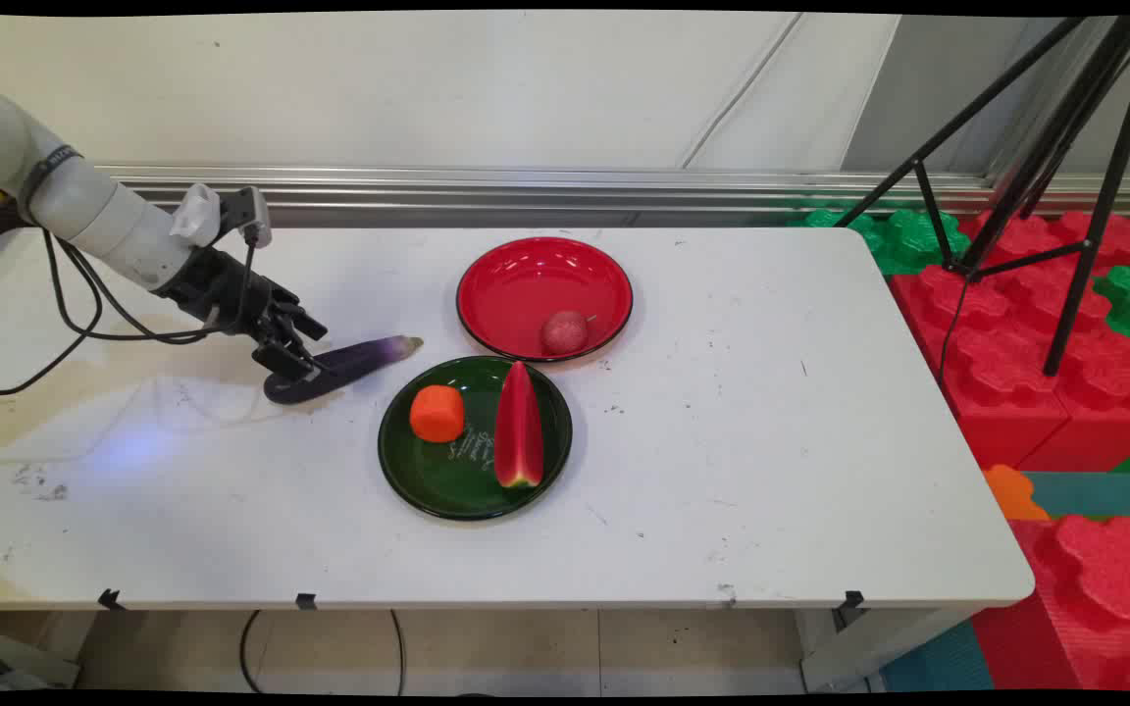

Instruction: Pick up the mandarin from the green plate, then place the picked object on the table

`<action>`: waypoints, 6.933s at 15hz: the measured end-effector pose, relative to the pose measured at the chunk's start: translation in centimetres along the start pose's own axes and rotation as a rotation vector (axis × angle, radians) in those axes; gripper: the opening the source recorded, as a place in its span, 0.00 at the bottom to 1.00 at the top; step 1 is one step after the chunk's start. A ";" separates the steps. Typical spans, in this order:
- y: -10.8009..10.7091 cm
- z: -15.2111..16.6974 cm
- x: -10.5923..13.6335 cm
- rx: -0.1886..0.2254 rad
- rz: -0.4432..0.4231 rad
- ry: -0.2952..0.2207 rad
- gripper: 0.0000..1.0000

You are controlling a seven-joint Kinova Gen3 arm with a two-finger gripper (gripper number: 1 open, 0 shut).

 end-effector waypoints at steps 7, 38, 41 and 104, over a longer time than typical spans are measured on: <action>0.2 -2.0 0.2 0.009 0.023 0.026 1.00; 6.1 -9.2 5.5 -0.091 0.265 0.164 1.00; 7.0 -7.4 6.3 -0.100 0.296 0.155 1.00; 6.9 -7.7 9.1 -0.065 0.308 0.161 0.00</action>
